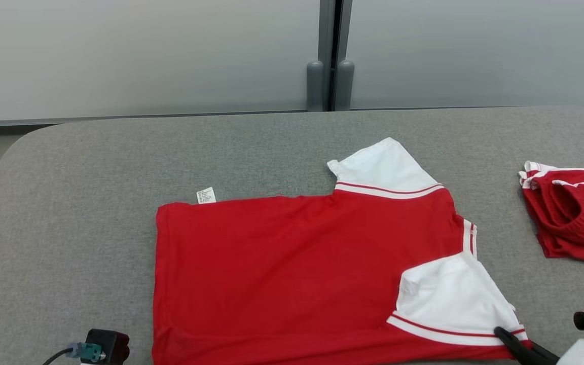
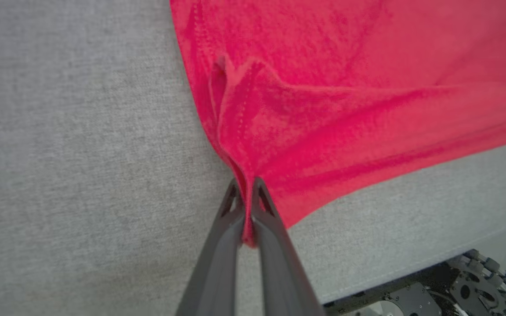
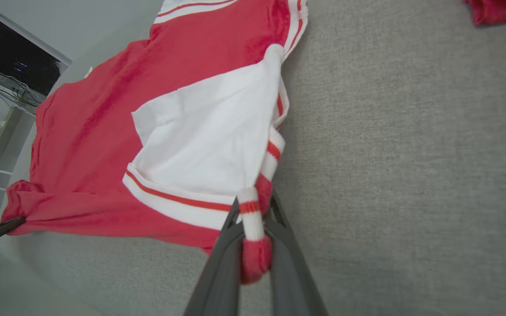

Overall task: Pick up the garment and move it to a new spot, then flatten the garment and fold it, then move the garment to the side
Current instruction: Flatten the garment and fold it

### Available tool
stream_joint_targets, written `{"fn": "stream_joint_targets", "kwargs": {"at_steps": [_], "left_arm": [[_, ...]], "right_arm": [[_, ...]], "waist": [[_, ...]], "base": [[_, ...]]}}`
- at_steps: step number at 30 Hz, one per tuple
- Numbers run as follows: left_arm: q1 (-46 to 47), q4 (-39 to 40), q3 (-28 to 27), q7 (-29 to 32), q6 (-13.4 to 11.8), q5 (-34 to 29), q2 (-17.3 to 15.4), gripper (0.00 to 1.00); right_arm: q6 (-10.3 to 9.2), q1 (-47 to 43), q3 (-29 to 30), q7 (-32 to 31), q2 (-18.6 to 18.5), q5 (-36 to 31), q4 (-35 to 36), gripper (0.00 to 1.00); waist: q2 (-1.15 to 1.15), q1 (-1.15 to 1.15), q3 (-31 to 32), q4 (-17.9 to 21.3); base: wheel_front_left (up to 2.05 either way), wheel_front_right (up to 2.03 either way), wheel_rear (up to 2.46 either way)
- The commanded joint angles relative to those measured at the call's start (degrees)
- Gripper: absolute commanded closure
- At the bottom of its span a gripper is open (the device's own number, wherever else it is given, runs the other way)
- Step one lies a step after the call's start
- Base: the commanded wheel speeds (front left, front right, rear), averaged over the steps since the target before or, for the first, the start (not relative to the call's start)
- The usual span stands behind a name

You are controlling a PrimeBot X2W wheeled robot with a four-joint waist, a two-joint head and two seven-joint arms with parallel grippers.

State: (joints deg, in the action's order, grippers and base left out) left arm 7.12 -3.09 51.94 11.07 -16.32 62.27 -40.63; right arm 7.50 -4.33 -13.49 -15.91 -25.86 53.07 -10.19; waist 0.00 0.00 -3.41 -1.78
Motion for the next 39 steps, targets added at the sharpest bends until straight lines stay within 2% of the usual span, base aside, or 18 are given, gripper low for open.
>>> {"fn": "stream_joint_targets", "kwargs": {"at_steps": [1, 6, 7, 8, 9, 12, 14, 19, 22, 26, 28, 29, 34, 39], "left_arm": [[-0.9, 0.7, -0.4, 0.2, -0.9, 0.5, -1.1, 1.0], [-3.2, 5.4, -0.8, 1.3, -3.6, 1.5, -3.6, 1.0], [-3.5, 5.9, -0.9, 1.5, -4.0, 1.7, -3.8, 1.0], [-3.7, 6.3, -0.9, 1.5, -4.4, 1.7, -3.9, 0.38], [-3.7, 6.5, -0.7, 1.7, -4.7, 1.5, -4.0, 0.0], [-3.6, 7.5, -0.2, 2.7, -4.6, 1.7, -4.0, 0.0], [-2.6, 7.9, -0.6, 2.7, -5.3, 0.7, -5.2, 0.0], [2.3, 10.9, -1.9, 2.0, -6.9, -4.4, -8.3, 0.0], [7.2, 11.6, -2.9, 0.8, -7.2, -8.7, -9.3, 0.0], [11.5, 10.5, -4.1, -0.6, -6.3, -11.0, -8.4, 0.0], [15.1, 7.9, -4.9, -1.4, -4.9, -11.5, -6.7, 0.0], [15.1, 7.9, -4.9, -1.4, -4.9, -11.5, -6.7, 0.0], [21.5, 2.4, -5.2, -2.0, -1.8, -12.6, -3.1, 0.0], [26.2, -1.4, -4.9, -3.7, -1.0, -14.4, 1.2, 0.0]], "right_arm": [[0.0, -1.4, 1.6, -0.9, -0.5, -0.8, 0.9, 1.0], [-0.01, -6.4, 8.2, -6.7, 2.1, -5.0, 6.0, 1.0], [-0.01, -7.0, 9.3, -7.9, 3.1, -5.9, 6.7, 0.5], [-0.01, -7.6, 9.8, -9.2, 4.1, -6.6, 7.4, 0.0], [0.0, -8.0, 10.6, -10.4, 5.1, -7.2, 8.1, 0.0], [0.07, -8.4, 12.3, -13.3, 7.6, -9.2, 10.7, 0.0], [0.05, -8.2, 14.2, -14.1, 8.7, -10.5, 12.6, 0.0], [0.05, -4.4, 18.4, -12.5, 10.2, -14.4, 18.1, 0.0], [0.05, 0.0, 18.5, -10.9, 10.8, -17.2, 19.1, 0.0], [0.05, 6.2, 17.2, -9.3, 10.7, -18.9, 18.2, 0.0], [0.05, 13.1, 15.9, -6.8, 9.5, -20.7, 15.6, 0.0], [0.05, 13.1, 15.9, -6.8, 9.5, -20.7, 15.6, 0.0], [0.05, 24.5, 13.0, -3.4, 7.7, -22.0, 8.8, 0.0], [0.05, 34.4, 8.3, -1.7, 5.0, -21.5, 1.3, 0.0]], "waist": [[0.0, 0.0, -0.2, 0.3], [0.0, 0.0, -1.1, 1.2], [0.0, 0.0, -1.2, 1.3], [0.0, 0.0, -1.3, 1.4], [0.0, 0.0, -1.4, 1.5], [0.0, 0.0, -1.5, 1.6], [0.0, 0.0, -1.4, 1.6], [0.0, 0.0, -2.0, 1.4], [0.0, 0.0, -3.0, 1.1], [0.0, 0.0, -4.9, 0.9], [0.0, 0.0, -7.6, 0.8], [0.0, 0.0, -7.6, 0.8], [0.0, 0.0, -12.9, -0.1], [0.0, 0.0, -17.6, -2.0]], "base": [[0.0, 0.0, 0.0], [0.0, 0.0, 0.0], [0.0, 0.0, 0.0], [0.0, 0.0, 0.0], [0.0, 0.0, 0.0], [0.0, 0.0, 0.0], [0.0, 0.0, 0.0], [0.0, 0.0, 0.0], [0.0, 0.0, 0.0], [0.0, 0.0, 0.0], [0.0, 0.0, 0.0], [0.0, 0.0, 0.0], [0.0, 0.0, 0.0], [0.0, 0.0, 0.0]]}}
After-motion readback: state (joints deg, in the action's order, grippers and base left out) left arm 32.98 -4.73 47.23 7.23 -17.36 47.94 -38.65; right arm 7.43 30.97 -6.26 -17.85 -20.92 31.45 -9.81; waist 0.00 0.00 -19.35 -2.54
